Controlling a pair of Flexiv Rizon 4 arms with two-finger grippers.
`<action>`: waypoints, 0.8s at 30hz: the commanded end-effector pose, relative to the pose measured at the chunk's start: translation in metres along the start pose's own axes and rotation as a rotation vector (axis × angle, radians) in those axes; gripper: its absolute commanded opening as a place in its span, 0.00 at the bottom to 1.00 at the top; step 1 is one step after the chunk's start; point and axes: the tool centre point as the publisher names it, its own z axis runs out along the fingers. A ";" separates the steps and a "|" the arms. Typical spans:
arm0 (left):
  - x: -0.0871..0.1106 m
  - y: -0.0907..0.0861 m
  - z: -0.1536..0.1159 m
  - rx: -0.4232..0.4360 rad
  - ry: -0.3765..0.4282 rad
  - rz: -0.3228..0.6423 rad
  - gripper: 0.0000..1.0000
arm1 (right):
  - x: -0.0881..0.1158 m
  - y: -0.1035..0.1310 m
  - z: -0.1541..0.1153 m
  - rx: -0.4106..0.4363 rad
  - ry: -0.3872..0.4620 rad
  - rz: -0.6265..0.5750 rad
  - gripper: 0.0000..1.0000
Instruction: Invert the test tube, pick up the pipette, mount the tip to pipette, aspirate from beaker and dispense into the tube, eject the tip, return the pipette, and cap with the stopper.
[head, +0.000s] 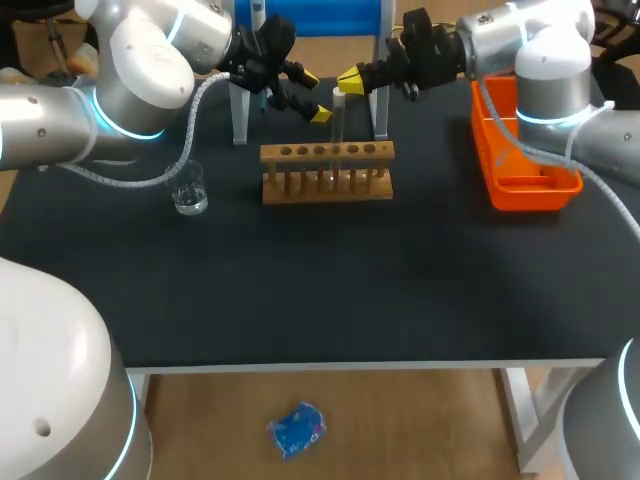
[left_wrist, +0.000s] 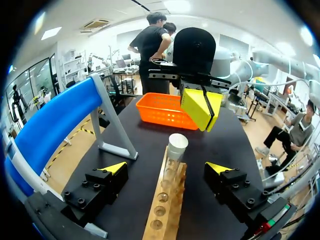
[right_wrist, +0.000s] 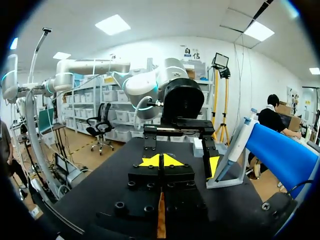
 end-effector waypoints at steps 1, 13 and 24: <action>-0.001 -0.001 -0.001 -0.005 0.004 -0.002 1.00 | -0.001 0.000 -0.001 0.000 0.003 0.000 0.00; -0.001 -0.001 -0.001 -0.005 0.004 -0.002 1.00 | -0.010 -0.007 0.001 -0.057 0.024 0.014 0.00; -0.001 -0.001 -0.001 -0.005 0.004 -0.002 1.00 | -0.020 -0.010 0.004 -0.088 0.042 0.023 0.00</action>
